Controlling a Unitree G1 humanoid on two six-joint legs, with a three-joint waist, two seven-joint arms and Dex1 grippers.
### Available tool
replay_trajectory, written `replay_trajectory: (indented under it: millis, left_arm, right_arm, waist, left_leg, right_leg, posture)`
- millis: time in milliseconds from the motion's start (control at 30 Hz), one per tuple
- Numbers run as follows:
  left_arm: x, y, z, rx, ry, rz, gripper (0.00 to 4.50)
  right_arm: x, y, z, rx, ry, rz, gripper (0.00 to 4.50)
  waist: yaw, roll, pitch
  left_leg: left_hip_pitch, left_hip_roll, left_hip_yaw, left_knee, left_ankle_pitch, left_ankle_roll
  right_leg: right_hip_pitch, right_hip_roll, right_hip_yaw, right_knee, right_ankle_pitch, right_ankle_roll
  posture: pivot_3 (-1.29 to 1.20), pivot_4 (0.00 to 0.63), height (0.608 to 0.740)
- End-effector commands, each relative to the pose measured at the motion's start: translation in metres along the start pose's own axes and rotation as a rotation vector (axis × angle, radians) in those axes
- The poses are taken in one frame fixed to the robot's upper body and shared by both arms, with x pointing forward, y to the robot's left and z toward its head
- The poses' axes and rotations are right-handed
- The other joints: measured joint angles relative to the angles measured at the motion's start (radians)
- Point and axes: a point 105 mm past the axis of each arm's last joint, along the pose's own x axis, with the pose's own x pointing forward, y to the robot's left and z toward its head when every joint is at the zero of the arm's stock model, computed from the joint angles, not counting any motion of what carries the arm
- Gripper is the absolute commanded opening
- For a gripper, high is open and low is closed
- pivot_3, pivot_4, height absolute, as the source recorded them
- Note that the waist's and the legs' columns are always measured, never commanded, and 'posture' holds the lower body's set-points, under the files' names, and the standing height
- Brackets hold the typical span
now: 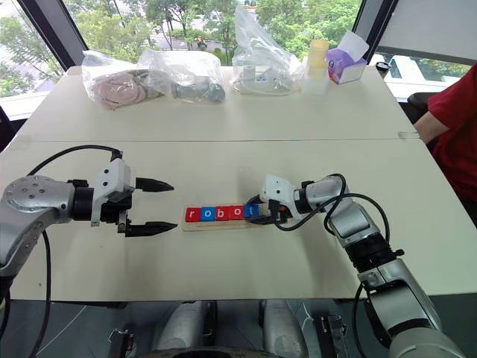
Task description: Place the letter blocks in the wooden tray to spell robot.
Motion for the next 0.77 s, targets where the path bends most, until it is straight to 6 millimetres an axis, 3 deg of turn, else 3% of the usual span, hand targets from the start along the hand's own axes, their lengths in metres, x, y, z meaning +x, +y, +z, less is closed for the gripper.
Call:
replay_trajectory:
  millis: [33, 300, 467, 600, 767]
  left_arm:
    - [-0.002, 0.001, 0.005, 0.031, -0.009, 0.010, 4.50]
    - [-0.001, 0.003, 0.005, 0.031, -0.010, 0.016, 4.50]
    - [-0.016, 0.012, -0.007, -0.086, -0.036, 0.108, 4.50]
    - [-0.035, 0.004, -0.035, -0.185, 0.031, 0.169, 4.50]
    - [-0.050, 0.002, -0.050, -0.303, -0.018, 0.308, 4.50]
  right_arm:
    - [0.001, 0.001, 0.008, -0.044, -0.014, -0.007, 4.35]
    - [-0.018, -0.002, 0.024, -0.024, -0.065, -0.086, 4.47]
    - [-0.053, 0.000, 0.027, 0.135, -0.119, -0.238, 4.47]
    - [-0.080, 0.015, 0.016, 0.289, -0.126, -0.361, 4.47]
    - [-0.099, 0.031, -0.006, 0.448, -0.147, -0.567, 4.47]
  waist:
    - [0.000, 0.000, 0.000]
    - [0.002, 0.000, 0.000]
    - [0.004, 0.000, 0.000]
    - [0.000, 0.000, 0.000]
    - [0.004, 0.000, 0.000]
  left_leg:
    - [0.000, 0.000, 0.000, 0.000, 0.000, 0.000]
    - [0.000, 0.000, 0.000, 0.000, 0.000, 0.000]
    - [0.000, 0.000, -0.001, 0.000, 0.000, 0.000]
    - [0.000, 0.000, -0.002, -0.002, 0.000, 0.000]
    - [0.000, 0.001, -0.002, -0.002, 0.000, 0.000]
  right_leg:
    - [0.000, 0.000, 0.000, 0.000, 0.000, 0.000]
    - [0.000, 0.000, 0.000, 0.000, 0.000, 0.000]
    - [0.000, -0.001, 0.000, 0.000, 0.000, 0.000]
    - [-0.001, -0.002, 0.000, 0.000, 0.000, 0.000]
    - [0.000, -0.002, 0.000, 0.000, -0.002, -0.003]
  posture:
    - [0.00, 0.150, 0.740]
    - [0.00, 0.150, 0.740]
    - [0.00, 0.150, 0.740]
    - [0.00, 0.150, 0.740]
    - [0.00, 0.150, 0.740]
